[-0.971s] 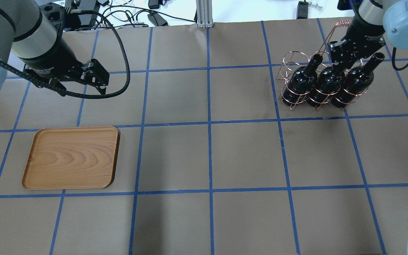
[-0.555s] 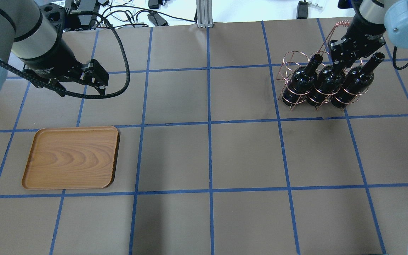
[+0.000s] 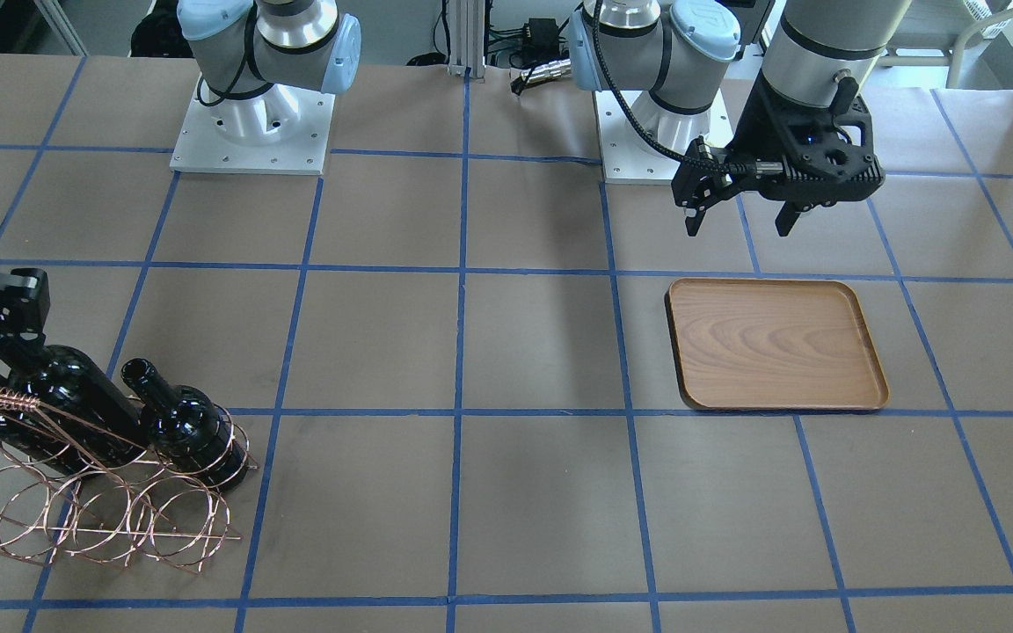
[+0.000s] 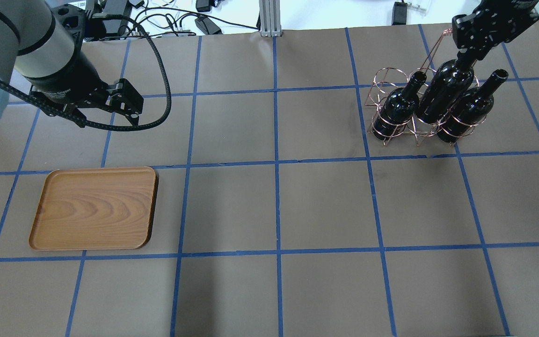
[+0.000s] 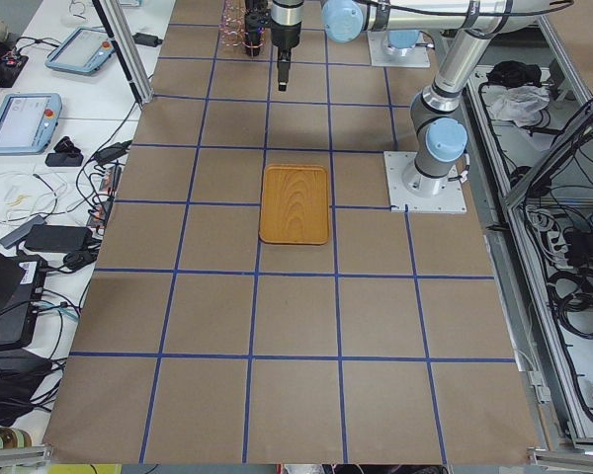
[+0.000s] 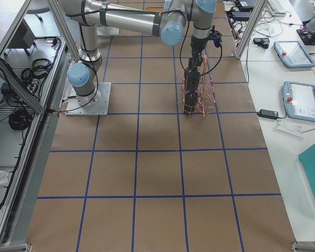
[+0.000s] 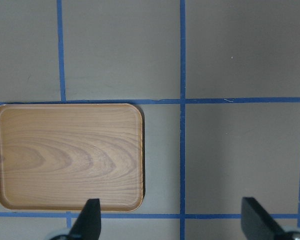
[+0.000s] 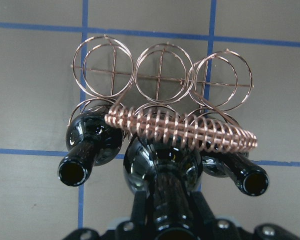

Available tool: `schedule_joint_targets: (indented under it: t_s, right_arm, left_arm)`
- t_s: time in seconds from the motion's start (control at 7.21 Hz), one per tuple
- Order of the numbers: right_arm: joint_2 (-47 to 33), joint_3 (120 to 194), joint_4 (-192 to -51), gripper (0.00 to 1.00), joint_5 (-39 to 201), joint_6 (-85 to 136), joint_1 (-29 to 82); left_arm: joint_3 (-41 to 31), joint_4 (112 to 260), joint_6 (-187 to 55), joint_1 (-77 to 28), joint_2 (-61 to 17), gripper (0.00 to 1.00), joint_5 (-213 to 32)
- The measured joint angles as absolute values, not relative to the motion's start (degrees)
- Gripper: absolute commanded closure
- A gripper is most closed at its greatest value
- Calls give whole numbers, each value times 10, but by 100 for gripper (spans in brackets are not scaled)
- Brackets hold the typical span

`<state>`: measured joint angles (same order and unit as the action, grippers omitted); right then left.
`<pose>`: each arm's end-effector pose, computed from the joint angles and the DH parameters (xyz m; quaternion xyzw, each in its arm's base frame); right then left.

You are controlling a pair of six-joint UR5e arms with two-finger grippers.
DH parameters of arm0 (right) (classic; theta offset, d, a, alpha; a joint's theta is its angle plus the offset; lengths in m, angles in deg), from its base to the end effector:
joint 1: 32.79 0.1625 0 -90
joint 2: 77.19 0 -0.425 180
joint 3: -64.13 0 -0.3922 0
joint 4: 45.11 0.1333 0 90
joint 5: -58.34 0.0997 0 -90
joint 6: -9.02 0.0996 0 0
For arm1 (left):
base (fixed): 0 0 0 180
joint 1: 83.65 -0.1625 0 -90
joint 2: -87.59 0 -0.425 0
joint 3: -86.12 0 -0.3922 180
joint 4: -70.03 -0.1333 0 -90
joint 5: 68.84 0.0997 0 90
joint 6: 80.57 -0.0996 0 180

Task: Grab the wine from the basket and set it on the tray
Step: 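Pull the bottle out of the rack with the right gripper, then carry the bottle toward the tray and stand it upright on the table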

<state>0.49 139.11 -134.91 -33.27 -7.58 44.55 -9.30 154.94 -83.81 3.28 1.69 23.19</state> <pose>-0.0012 -0.6007 0.5011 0.0341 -0.9991 0.0176 0.0191 -0.1045 -0.4740 0.4846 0.0009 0.9993 -0.0319 0.0195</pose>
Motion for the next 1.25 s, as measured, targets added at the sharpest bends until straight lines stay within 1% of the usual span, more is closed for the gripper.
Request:
schedule_joint_targets:
  t_s: [0.14,0.42,0.55,0.69,0.97,1.25]
  right_arm:
    - [29,1376,-1316,90,-335,-73,446]
    - [94,1369,-1240,92,-333,-43,453]
    - [117,1370,-1207,92,-331,2,475]
    - [130,1373,-1187,93,-330,74,522]
    - [121,1381,-1183,94,-327,277,663]
    - [69,1387,-1226,94,-317,452,784]
  left_arm:
    - [-93,1549,-838,33,17,0,232]
    - [-93,1549,-838,33,18,0,233]
    - [-94,1549,-838,33,18,0,233]
    - [-94,1549,-838,33,18,0,233]
    - [-93,1549,-838,33,20,0,240]
    - [-94,1557,-838,32,24,0,243]
